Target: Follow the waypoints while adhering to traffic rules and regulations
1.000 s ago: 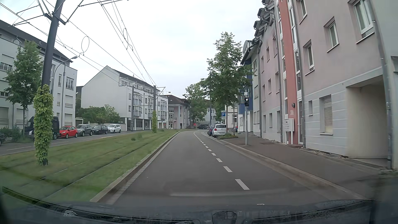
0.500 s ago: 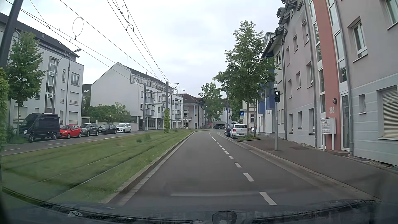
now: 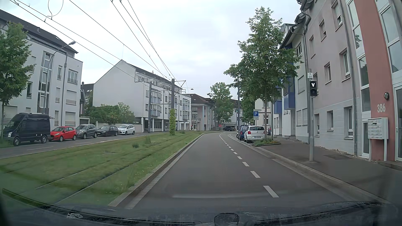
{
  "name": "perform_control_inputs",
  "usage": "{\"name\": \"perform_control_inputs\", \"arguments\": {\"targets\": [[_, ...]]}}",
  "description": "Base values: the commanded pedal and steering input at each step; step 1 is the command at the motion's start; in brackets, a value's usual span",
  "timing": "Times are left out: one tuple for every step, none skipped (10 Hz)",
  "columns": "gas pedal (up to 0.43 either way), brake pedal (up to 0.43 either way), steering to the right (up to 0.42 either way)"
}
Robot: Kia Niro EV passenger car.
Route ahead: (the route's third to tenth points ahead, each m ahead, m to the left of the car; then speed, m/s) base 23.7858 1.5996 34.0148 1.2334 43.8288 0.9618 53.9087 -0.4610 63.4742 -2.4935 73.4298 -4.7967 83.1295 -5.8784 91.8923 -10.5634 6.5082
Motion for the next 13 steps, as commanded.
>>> {"name": "perform_control_inputs", "arguments": {"targets": [[0.118, 0.000, -0.007], [0.130, 0.000, -0.002], [0.130, 0.000, 0.001], [0.138, 0.000, 0.001], [0.138, 0.000, 0.001], [0.138, 0.000, 0.002], [0.138, 0.000, 0.003], [0.138, 0.000, 0.004], [0.138, 0.000, 0.005], [0.138, 0.000, 0.005], [0.138, 0.000, 0.005], [0.138, 0.000, 0.005], [0.138, 0.000, 0.005]]}}
